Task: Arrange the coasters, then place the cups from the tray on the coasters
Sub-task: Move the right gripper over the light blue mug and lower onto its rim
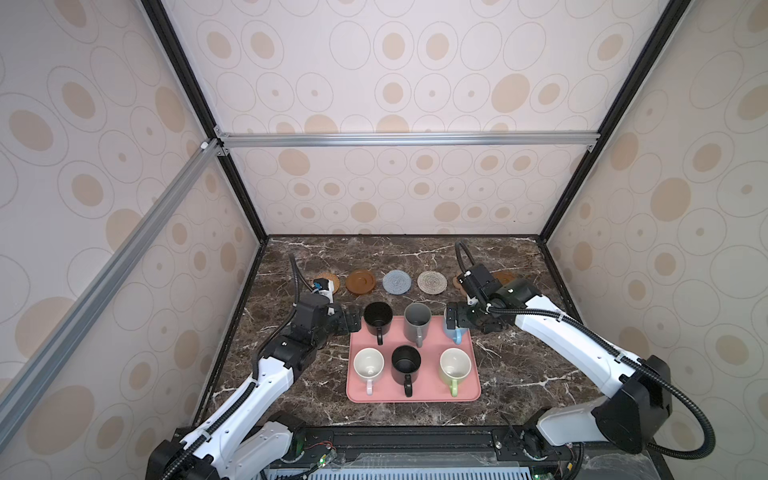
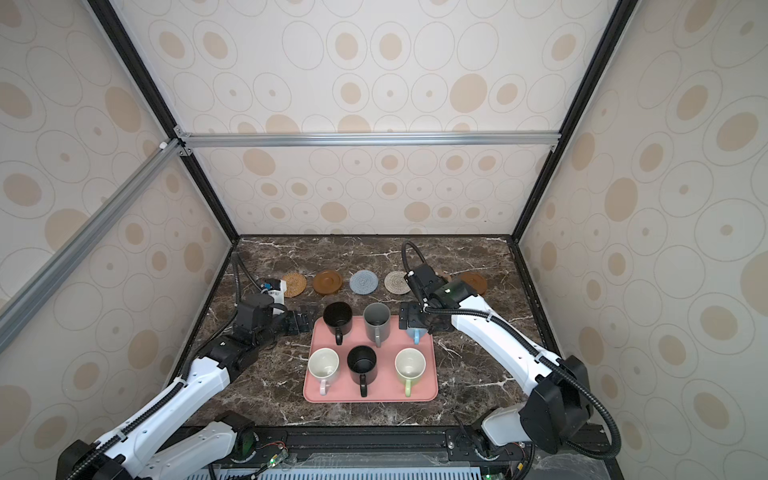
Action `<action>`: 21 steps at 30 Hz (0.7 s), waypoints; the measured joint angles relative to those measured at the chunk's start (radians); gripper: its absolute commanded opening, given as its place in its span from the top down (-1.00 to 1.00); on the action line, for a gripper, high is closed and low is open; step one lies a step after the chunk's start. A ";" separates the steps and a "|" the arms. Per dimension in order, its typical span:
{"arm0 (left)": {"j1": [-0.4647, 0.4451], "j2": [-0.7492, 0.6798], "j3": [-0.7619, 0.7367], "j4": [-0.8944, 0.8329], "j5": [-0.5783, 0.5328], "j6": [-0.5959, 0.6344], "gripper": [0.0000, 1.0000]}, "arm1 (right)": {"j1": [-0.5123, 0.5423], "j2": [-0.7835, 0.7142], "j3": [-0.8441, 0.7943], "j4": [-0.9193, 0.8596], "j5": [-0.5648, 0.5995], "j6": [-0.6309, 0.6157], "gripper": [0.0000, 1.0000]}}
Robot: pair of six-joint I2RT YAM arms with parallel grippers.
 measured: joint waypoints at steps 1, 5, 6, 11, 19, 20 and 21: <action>0.000 0.000 -0.001 0.010 -0.001 -0.002 -1.00 | 0.003 -0.007 -0.001 -0.002 0.003 0.005 -1.00; 0.000 0.004 -0.001 0.064 -0.004 -0.013 -1.00 | 0.017 -0.027 -0.005 -0.015 0.021 0.020 -1.00; 0.000 0.008 -0.001 0.072 -0.005 -0.015 -1.00 | 0.021 -0.028 -0.009 -0.016 0.026 0.021 -1.00; -0.002 0.056 0.000 0.111 -0.003 -0.018 -1.00 | 0.030 -0.020 -0.036 -0.019 0.032 0.018 -0.99; -0.003 0.148 0.012 0.133 -0.019 -0.045 -1.00 | 0.031 0.064 -0.036 0.017 0.016 0.015 -0.86; -0.003 0.149 0.012 0.140 -0.023 -0.056 -1.00 | 0.031 0.087 -0.035 0.025 0.007 0.014 -0.83; -0.003 0.149 0.012 0.148 -0.027 -0.066 -1.00 | 0.031 0.107 -0.034 0.032 0.000 0.013 -0.79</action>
